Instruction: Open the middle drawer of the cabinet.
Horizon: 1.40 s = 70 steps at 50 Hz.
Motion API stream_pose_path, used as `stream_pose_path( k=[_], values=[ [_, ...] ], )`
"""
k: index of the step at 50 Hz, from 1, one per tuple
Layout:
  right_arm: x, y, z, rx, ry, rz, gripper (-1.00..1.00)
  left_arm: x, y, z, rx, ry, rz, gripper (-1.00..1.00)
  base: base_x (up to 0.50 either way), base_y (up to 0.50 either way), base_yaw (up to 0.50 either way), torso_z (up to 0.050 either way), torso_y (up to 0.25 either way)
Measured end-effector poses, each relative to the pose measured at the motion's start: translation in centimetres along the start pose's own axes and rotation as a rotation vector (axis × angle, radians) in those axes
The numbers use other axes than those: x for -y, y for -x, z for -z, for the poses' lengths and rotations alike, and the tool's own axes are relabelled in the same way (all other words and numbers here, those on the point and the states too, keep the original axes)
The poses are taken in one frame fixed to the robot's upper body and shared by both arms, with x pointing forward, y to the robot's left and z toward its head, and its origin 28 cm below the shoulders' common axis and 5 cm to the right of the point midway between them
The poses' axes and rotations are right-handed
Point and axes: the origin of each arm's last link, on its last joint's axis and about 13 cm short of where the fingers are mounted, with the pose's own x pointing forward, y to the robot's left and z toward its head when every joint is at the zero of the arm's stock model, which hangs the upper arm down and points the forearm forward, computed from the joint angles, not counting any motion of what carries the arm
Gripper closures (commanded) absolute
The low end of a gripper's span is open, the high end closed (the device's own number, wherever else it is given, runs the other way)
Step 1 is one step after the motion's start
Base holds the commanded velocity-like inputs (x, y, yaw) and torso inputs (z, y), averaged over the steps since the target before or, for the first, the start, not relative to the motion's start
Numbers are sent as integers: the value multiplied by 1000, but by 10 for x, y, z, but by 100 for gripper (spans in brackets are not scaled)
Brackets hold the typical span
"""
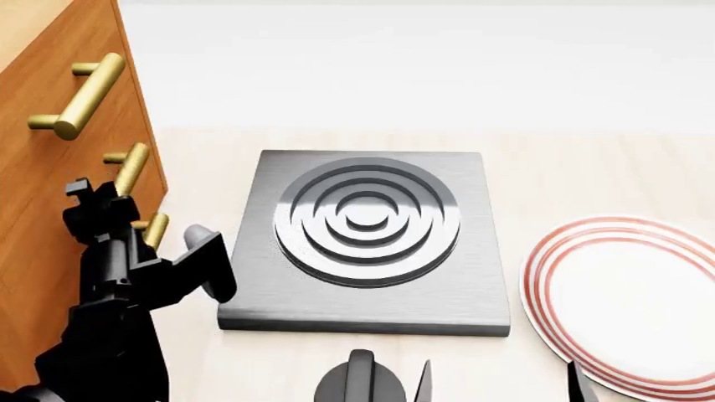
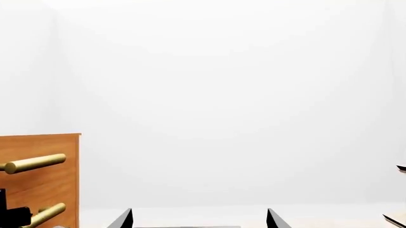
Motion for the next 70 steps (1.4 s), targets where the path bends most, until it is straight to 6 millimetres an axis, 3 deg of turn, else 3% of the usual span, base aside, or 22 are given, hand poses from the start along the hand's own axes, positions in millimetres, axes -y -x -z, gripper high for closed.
stream_pose_path(
  k=[22, 70],
  values=[
    [0, 0, 0, 0, 1, 2, -100, 3, 2, -4, 22, 37, -22, 100, 0, 0, 0, 0, 0],
    [0, 1, 0, 2, -4, -1, -100, -3, 25, -51, 296, 88, 33, 100, 1, 0, -1, 0, 2]
  ],
)
